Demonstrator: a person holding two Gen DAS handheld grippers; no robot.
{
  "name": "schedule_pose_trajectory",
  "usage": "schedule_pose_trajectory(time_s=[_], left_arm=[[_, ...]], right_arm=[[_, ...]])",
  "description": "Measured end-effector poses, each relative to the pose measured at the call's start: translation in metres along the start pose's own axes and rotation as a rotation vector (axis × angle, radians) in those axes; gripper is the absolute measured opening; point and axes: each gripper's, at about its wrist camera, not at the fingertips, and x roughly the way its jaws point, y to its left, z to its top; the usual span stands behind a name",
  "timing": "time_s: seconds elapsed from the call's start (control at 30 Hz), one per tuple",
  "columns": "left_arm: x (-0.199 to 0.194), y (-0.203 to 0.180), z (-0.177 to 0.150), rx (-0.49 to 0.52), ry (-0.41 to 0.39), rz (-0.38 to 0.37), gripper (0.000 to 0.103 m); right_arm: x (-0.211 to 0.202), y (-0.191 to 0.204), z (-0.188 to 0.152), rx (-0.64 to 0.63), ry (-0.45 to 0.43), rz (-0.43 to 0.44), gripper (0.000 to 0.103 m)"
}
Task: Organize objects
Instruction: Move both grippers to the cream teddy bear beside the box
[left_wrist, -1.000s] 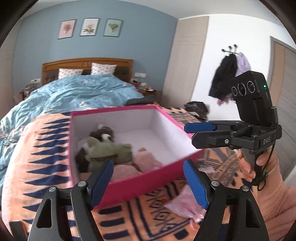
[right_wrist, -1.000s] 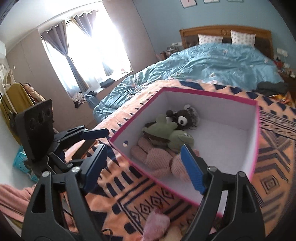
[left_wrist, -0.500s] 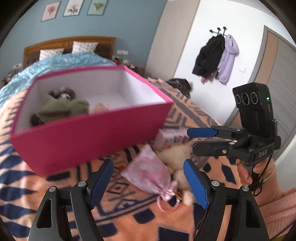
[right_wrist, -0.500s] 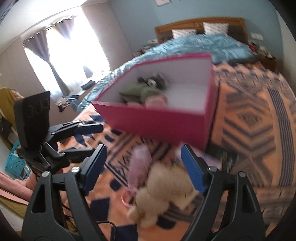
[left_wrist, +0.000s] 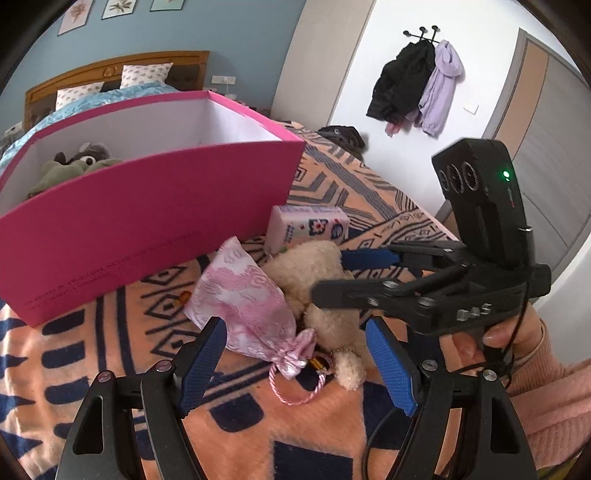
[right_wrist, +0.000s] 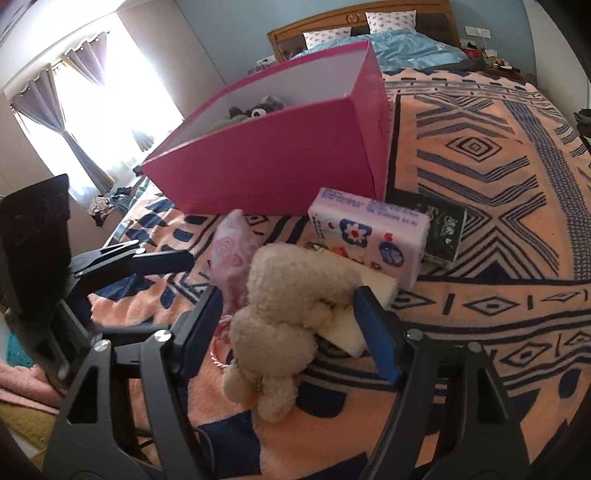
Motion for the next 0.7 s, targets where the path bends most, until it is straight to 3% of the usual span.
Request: schedule_pose_trajectory(time_s=[0.13,0.53,0.7], left_arm=[[-0.001,-0.002,-0.002,0.007,0.008,-0.004,0.079],[0.001,-0.007,-0.004,0.033,0.022,-0.017,0.078],[-0.002,-0.005,-0.005,0.029,0.015,-0.026,0.078]], right_arm=[[0.002,-0.001,0.002,-0.001,-0.012,-0.021,0.062],[0.011,0.02,0.002,-0.065,-0.008,-0.11,0.064],[0.01,0.019,0.0,-0.069,0.002,-0.077,0.049]])
